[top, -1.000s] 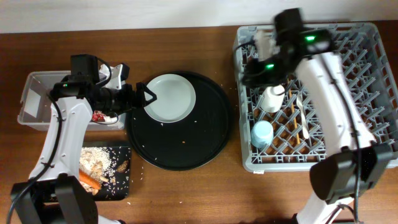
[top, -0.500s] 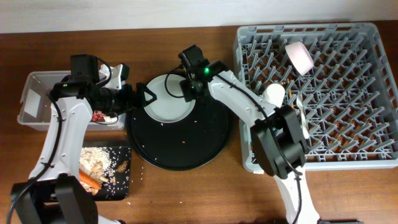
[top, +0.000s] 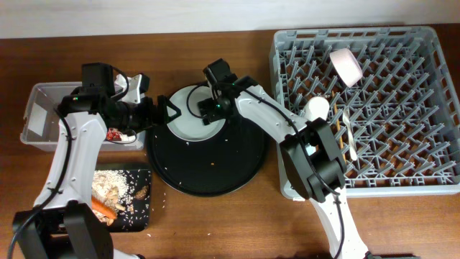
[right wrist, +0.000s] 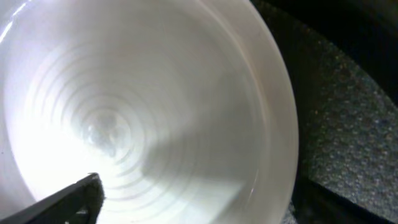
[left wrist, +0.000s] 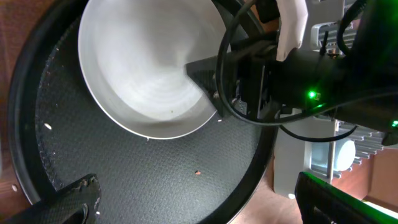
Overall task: Sort waste into correct bins and load items into the dishwasher rack
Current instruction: 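Move the right gripper to the white plate and grip its rim, then lift the white plate and carry it into the rack with the right gripper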
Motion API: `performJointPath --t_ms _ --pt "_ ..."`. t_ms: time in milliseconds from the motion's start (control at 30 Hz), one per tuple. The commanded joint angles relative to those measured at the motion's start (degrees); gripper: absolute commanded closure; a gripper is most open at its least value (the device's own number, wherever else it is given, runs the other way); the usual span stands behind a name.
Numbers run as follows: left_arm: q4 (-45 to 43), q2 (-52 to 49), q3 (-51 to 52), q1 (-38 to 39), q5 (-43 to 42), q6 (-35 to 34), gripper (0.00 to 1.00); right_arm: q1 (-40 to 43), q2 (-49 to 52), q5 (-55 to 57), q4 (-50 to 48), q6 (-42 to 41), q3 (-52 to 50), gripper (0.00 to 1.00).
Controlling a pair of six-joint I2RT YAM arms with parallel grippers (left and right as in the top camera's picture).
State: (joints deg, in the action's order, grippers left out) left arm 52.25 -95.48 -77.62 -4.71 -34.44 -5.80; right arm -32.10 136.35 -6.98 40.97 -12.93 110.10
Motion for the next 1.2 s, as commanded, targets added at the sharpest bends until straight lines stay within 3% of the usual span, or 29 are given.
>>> performJointPath --t_ms 0,33,67,100,133,200,233,333,400,533,633,800,1000,1167 --pt "-0.1 -0.2 -0.2 0.2 -0.2 0.3 0.01 0.3 1.9 -2.1 0.6 -0.1 -0.4 0.01" --pt "-0.1 -0.2 -0.2 0.2 -0.2 0.3 0.01 0.3 1.9 -2.1 0.6 -0.1 -0.4 0.0" --pt "-0.1 -0.2 -0.2 0.2 -0.2 0.3 0.01 0.3 1.9 -2.0 0.5 -0.1 -0.4 0.23" --pt "-0.1 -0.2 -0.2 0.2 -0.2 0.3 0.01 0.3 1.9 -2.0 0.5 -0.1 -0.4 0.62" --pt "-0.1 -0.2 -0.2 0.2 -0.2 0.3 0.01 0.3 1.9 -1.8 0.6 -0.1 -0.4 0.76" --pt "-0.1 -0.2 -0.2 0.2 -0.2 0.3 0.01 0.3 1.9 -1.2 0.6 -0.1 -0.4 0.84" --pt "-0.1 -0.2 -0.2 0.2 -0.2 0.3 0.01 0.3 1.9 -1.2 0.6 -0.1 -0.4 0.94" --pt "-0.1 -0.2 -0.2 0.2 -0.2 0.3 0.01 0.3 1.6 -0.5 0.5 -1.0 -0.3 0.96" --pt "-0.1 -0.2 -0.2 0.2 -0.2 0.3 0.01 0.3 -0.8 6.1 1.7 -1.6 1.0 0.96" --pt "-0.1 -0.2 -0.2 0.2 -0.2 0.3 0.01 1.9 -13.1 11.0 9.5 -1.5 2.8 0.96" --pt "-0.1 -0.2 -0.2 0.2 -0.2 0.3 0.01 6.9 -24.2 22.8 20.6 -1.5 2.8 0.96" --pt "-0.1 -0.2 -0.2 0.2 -0.2 0.3 0.01 16.2 -36.1 43.0 29.7 -0.8 2.8 0.96" --pt "-0.1 -0.2 -0.2 0.2 -0.2 0.3 0.01 33.8 -38.8 50.4 33.1 11.7 2.6 0.96" --pt "-0.1 -0.2 -0.2 0.2 -0.2 0.3 0.01 37.0 -38.5 51.1 31.6 17.5 2.3 0.96"
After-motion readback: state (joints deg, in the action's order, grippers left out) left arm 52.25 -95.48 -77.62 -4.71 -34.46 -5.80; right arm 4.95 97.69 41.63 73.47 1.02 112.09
